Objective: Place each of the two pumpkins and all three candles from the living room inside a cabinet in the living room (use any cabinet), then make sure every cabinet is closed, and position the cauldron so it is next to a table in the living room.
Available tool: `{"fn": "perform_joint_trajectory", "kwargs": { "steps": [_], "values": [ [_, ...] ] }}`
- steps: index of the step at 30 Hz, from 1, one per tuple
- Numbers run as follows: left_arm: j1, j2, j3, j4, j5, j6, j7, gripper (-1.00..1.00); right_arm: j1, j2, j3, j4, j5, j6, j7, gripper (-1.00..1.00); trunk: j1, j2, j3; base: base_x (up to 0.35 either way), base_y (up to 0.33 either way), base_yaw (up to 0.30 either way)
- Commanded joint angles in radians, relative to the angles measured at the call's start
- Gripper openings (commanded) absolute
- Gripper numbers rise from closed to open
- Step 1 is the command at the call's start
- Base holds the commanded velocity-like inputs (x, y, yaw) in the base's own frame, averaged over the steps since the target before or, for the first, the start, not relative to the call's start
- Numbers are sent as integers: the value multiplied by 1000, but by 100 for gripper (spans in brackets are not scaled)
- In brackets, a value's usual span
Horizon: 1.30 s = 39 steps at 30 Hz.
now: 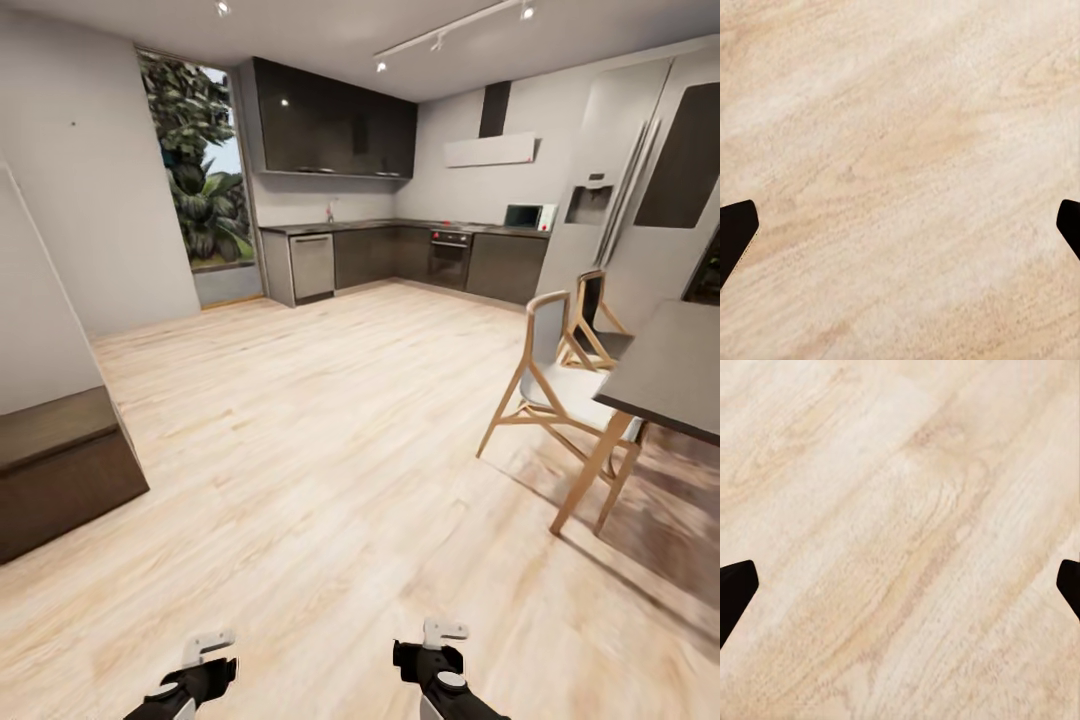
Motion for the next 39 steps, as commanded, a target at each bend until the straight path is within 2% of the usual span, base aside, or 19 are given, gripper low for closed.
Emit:
{"fn": "perform_joint_trajectory", "kwargs": {
  "steps": [1,10,15,25,29,33,39],
  "values": [
    [0,0,4,0,6,-2,1,100,-1,0,9,1,-10,-3,-6,100,0,0,-2,269,43,236],
    [0,0,13,0,6,-1,0,100,-1,0,55,1,-11,1,-3,100,0,0,-11,322,8,235],
    [0,0,14,0,6,-1,0,100,-1,0,61,1,-10,-2,1,100,0,0,-16,342,-29,205],
    [0,2,17,0,7,1,-2,100,-1,0,63,1,-11,0,0,100,0,0,-17,284,-64,42],
    [0,3,18,0,8,8,-57,100,-1,0,63,1,-11,0,-2,100,0,0,-17,53,-7,225],
    [0,6,30,-1,7,41,-157,100,-1,0,63,2,-12,-1,-8,100,0,0,-17,12,-2,263],
    [0,6,46,-1,5,52,-187,100,-1,0,63,3,-12,-4,-10,100,0,0,-17,1,0,274]
  ]
}}
